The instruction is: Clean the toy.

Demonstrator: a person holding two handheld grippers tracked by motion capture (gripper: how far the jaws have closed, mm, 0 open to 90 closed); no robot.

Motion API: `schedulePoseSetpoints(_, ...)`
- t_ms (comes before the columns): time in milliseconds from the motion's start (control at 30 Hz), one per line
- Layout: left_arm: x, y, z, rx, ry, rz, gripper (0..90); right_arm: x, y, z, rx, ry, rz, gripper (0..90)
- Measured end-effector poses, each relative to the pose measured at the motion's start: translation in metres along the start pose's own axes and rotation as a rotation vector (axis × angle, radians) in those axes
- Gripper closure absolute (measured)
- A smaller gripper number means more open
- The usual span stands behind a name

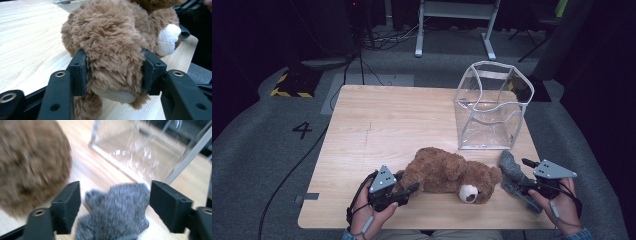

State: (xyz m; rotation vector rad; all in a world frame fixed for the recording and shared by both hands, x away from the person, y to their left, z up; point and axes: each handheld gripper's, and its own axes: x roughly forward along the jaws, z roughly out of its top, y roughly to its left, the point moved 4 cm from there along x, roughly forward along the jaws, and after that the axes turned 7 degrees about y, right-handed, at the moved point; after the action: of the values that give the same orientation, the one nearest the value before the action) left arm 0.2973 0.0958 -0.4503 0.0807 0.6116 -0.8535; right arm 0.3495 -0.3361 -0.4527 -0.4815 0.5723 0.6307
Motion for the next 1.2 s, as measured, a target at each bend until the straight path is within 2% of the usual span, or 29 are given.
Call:
schedulePoseSetpoints(67, -0.004, 0.0, -0.002, -0.006, -0.003, 0.005, 43.7, -0.009, 0.012, 0.004, -0.02, -0.027, 0.036, 24.4)
schedulePoseSetpoints(133, -0.009, 0.0, -0.003, -0.005, -0.013, 0.021, 41.4, -0.012, 0.028, 0.004, -0.047, -0.031, 0.094, 23.2)
schedulePoseSetpoints(200, -0.013, -0.001, -0.003, -0.016, -0.02, 0.016, 40.8, -0.01, 0.045, 0.003, -0.07, -0.04, 0.158, 22.0)
schedulePoseSetpoints(233, -0.014, 0.0, -0.004, -0.014, -0.021, 0.027, 40.8, -0.008, 0.054, 0.002, -0.075, -0.043, 0.196, 21.1)
schedulePoseSetpoints(300, -0.014, 0.001, -0.006, -0.023, -0.019, 0.024, 40.8, -0.003, 0.07, 0.002, -0.094, -0.065, 0.241, 19.1)
schedulePoseSetpoints(333, -0.014, 0.003, -0.006, -0.014, -0.015, 0.036, 40.6, 0.001, 0.076, 0.004, -0.106, -0.083, 0.256, 19.0)
schedulePoseSetpoints(400, -0.015, 0.005, -0.008, -0.014, -0.017, 0.052, 39.3, 0.006, 0.08, 0.008, -0.113, -0.095, 0.252, 17.6)
schedulePoseSetpoints(533, -0.015, 0.009, -0.009, -0.028, -0.013, 0.074, 38.4, 0.021, 0.083, 0.015, -0.126, -0.077, 0.259, 14.7)
schedulePoseSetpoints(600, -0.013, 0.01, -0.011, -0.028, 0.001, 0.085, 41.4, 0.027, 0.088, 0.021, -0.155, -0.063, 0.277, 15.5)
schedulePoseSetpoints(633, -0.011, 0.009, -0.012, -0.033, 0.013, 0.078, 42.7, 0.029, 0.09, 0.022, -0.15, -0.066, 0.283, 16.1)
schedulePoseSetpoints(667, -0.01, 0.009, -0.013, -0.027, 0.02, 0.085, 43.2, 0.03, 0.092, 0.025, -0.154, -0.062, 0.3, 22.8)
schedulePoseSetpoints(700, -0.009, 0.009, -0.013, -0.016, 0.028, 0.092, 43.9, 0.03, 0.094, 0.026, -0.163, -0.064, 0.326, 37.9)
schedulePoseSetpoints(733, -0.008, 0.009, -0.014, -0.008, 0.036, 0.096, 44.3, 0.028, 0.094, 0.027, -0.193, -0.062, 0.335, 40.8)
schedulePoseSetpoints(800, -0.009, 0.008, -0.014, -0.011, 0.031, 0.095, 44.5, 0.026, 0.091, 0.029, -0.212, -0.045, 0.324, 55.8)
schedulePoseSetpoints(867, -0.013, 0.009, -0.015, -0.025, 0.02, 0.074, 44.1, 0.024, 0.086, 0.029, -0.173, -0.045, 0.327, 65.8)
schedulePoseSetpoints(933, -0.017, 0.011, -0.015, -0.029, 0.011, 0.086, 40.8, 0.026, 0.081, 0.028, -0.141, -0.037, 0.321, 69.4)
schedulePoseSetpoints(1000, -0.02, 0.016, -0.017, -0.029, 0.014, 0.124, 37.0, 0.029, 0.077, 0.028, -0.107, -0.033, 0.318, 71.2)
schedulePoseSetpoints(1067, -0.023, 0.023, -0.02, -0.039, 0.026, 0.19, 36.1, 0.032, 0.073, 0.028, -0.068, -0.029, 0.303, 72.1)
schedulePoseSetpoints(1133, -0.025, 0.028, -0.023, -0.045, 0.041, 0.222, 36.4, 0.035, 0.07, 0.028, -0.036, -0.025, 0.287, 72.2)
schedulePoseSetpoints(1200, -0.025, 0.03, -0.025, -0.06, 0.052, 0.209, 36.1, 0.039, 0.064, 0.029, -0.009, -0.021, 0.273, 72.0)
